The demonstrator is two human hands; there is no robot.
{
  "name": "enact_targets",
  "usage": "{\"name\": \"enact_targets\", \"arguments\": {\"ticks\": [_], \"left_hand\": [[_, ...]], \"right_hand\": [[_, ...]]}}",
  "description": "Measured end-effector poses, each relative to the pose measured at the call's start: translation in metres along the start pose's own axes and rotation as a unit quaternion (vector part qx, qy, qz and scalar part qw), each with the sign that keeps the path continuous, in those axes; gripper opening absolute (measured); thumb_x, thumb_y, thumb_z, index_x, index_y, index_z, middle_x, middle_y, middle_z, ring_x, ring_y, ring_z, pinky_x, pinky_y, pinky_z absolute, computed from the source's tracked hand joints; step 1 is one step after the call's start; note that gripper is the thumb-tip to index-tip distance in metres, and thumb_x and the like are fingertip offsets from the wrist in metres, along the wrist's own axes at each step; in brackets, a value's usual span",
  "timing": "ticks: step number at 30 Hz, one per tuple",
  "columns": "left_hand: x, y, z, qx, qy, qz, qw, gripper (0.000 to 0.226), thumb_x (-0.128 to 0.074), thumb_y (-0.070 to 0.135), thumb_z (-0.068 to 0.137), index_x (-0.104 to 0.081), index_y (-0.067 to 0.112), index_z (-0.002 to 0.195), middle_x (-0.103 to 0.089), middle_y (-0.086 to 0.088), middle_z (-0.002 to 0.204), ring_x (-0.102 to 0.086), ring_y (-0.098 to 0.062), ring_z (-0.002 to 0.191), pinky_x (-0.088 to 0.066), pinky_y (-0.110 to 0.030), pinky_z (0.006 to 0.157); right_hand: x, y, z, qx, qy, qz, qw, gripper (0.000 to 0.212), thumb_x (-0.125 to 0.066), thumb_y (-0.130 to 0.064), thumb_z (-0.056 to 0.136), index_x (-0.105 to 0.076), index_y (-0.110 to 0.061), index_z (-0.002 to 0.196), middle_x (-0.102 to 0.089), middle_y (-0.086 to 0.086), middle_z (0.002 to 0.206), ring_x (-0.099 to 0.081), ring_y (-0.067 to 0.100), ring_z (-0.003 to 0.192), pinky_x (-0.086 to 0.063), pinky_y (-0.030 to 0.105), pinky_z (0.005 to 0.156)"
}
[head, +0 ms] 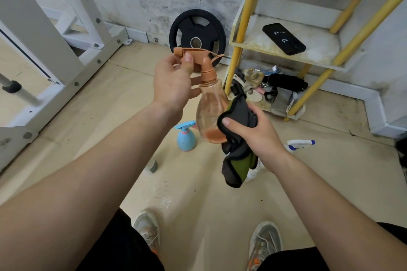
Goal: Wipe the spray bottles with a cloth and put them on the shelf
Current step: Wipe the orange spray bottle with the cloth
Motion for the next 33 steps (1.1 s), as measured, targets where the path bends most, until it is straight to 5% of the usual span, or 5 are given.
{"name": "enact_targets", "arguments": {"ticks": [8,17,21,27,33], "left_hand": [[0.000,-0.004,0.004,0.021,-0.040,-0.061,0.997,0.033,-0.039,0.032,0.109,-0.061,0.014,0.124,-0.071,-0.005,0.106,-0.071,-0.022,0.090,-0.059,-0.035,0.075],[-0.017,-0.009,-0.001,0.030,-0.088,-0.126,0.988,0.044,-0.057,0.035,0.101,-0.061,0.000,0.127,-0.069,-0.017,0.122,-0.068,-0.027,0.107,-0.053,-0.036,0.102],[-0.016,-0.005,-0.001,-0.001,-0.056,-0.108,0.993,0.038,-0.050,0.037,0.104,-0.064,0.004,0.115,-0.074,-0.011,0.108,-0.070,-0.024,0.103,-0.055,-0.030,0.091],[-0.014,-0.016,-0.003,0.002,-0.010,-0.041,0.999,0.102,-0.057,0.088,0.067,-0.047,0.017,0.140,-0.069,-0.005,0.125,-0.066,-0.021,0.118,-0.046,-0.047,0.107],[-0.022,-0.020,-0.008,-0.031,-0.037,0.035,0.998,0.072,-0.068,0.049,0.088,-0.033,0.021,0.144,-0.072,-0.003,0.115,-0.067,-0.013,0.110,-0.050,-0.040,0.104]], "right_hand": [[-0.018,0.018,-0.021,-0.256,-0.086,0.298,0.916,0.049,-0.066,-0.056,0.089,-0.082,-0.010,0.100,-0.078,0.013,0.107,-0.077,0.026,0.086,-0.057,0.037,0.081],[-0.022,0.013,-0.016,-0.199,-0.044,0.351,0.914,0.051,-0.074,-0.040,0.086,-0.069,-0.008,0.127,-0.075,0.014,0.117,-0.073,0.032,0.107,-0.061,0.038,0.085],[-0.028,0.011,-0.015,-0.172,-0.028,0.365,0.915,0.059,-0.080,-0.037,0.081,-0.066,-0.008,0.130,-0.073,0.016,0.120,-0.071,0.035,0.111,-0.060,0.044,0.091],[-0.031,0.006,-0.020,-0.134,0.040,0.354,0.925,0.050,-0.084,-0.030,0.082,-0.066,-0.011,0.124,-0.076,0.013,0.111,-0.074,0.033,0.101,-0.059,0.051,0.093],[-0.019,-0.017,-0.029,-0.003,0.134,0.066,0.989,0.047,-0.077,-0.044,0.082,-0.059,-0.036,0.125,-0.070,-0.009,0.114,-0.068,0.011,0.104,-0.056,0.043,0.097]]}}
Point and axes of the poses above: each hand's wrist, its own z-axis towards the middle knuckle, its own x-axis out of the back of the hand, y = z × x, the point moved 7 cm from there along z, towards the middle knuckle
